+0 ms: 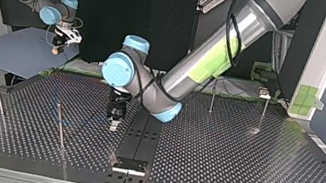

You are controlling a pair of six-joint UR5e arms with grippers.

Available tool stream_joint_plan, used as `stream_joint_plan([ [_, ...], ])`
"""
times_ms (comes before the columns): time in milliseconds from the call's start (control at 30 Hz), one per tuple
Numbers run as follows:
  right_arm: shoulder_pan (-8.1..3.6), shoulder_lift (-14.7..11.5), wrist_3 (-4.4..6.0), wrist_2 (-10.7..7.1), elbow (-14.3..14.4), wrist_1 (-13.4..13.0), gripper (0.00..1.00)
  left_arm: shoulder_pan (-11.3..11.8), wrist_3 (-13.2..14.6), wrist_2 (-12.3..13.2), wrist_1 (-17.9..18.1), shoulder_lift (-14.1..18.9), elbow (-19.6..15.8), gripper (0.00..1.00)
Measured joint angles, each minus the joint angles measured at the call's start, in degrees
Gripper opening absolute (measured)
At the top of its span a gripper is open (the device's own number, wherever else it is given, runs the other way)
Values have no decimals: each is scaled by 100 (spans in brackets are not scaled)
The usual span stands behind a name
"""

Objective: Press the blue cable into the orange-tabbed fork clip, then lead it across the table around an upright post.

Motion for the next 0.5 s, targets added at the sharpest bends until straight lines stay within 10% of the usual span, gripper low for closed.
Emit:
stream_joint_plan([
  [500, 19, 3, -2, 9, -19, 22, 0, -157, -708, 208, -237, 9, 0, 100],
])
